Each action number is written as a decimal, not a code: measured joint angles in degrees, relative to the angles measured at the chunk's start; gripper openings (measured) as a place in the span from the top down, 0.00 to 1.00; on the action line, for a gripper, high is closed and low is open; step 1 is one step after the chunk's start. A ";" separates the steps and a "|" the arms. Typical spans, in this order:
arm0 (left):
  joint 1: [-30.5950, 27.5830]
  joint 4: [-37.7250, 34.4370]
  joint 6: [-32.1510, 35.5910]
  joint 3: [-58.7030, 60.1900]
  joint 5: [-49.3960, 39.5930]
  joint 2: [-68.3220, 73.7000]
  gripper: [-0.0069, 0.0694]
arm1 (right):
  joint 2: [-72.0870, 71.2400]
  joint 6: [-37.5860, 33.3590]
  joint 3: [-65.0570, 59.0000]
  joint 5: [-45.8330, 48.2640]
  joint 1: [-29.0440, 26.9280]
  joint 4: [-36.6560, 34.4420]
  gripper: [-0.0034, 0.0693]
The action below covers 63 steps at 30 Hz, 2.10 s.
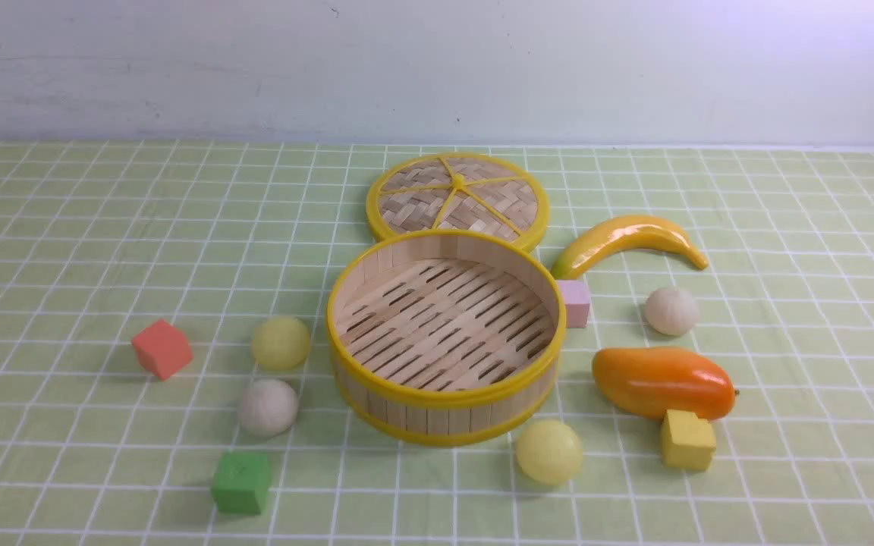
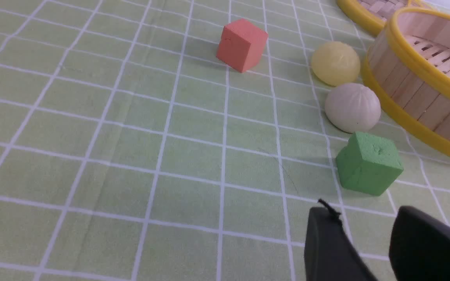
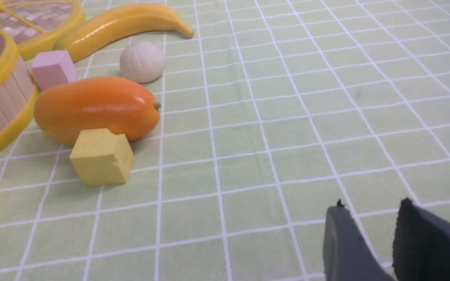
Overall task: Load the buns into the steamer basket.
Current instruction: Use the left arm to grab a steamed stuffed bun
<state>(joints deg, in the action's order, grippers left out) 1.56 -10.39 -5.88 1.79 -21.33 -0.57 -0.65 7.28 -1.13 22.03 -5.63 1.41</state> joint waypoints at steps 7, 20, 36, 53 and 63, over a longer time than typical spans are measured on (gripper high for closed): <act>0.00 0.00 0.00 0.00 0.00 0.00 0.60 | 0.00 0.00 0.00 0.00 0.00 0.00 0.67; 0.00 -12.95 -10.17 0.00 8.85 0.00 0.60 | 0.00 0.00 0.00 0.00 0.00 0.00 0.67; 0.00 -23.32 -8.81 -18.60 -0.54 9.08 0.93 | 0.00 0.00 0.00 0.00 0.00 0.00 0.66; 5.99 -17.15 11.17 -50.45 -27.35 70.66 0.93 | 0.00 0.00 0.00 0.00 0.00 0.00 0.63; 18.42 3.48 -2.94 -64.53 -23.72 88.62 0.93 | 0.00 0.00 0.00 0.00 0.00 0.00 0.63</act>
<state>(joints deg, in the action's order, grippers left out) 19.97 -6.91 -8.82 -62.74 -45.05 88.05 -0.65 7.28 -1.13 22.03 -5.63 1.41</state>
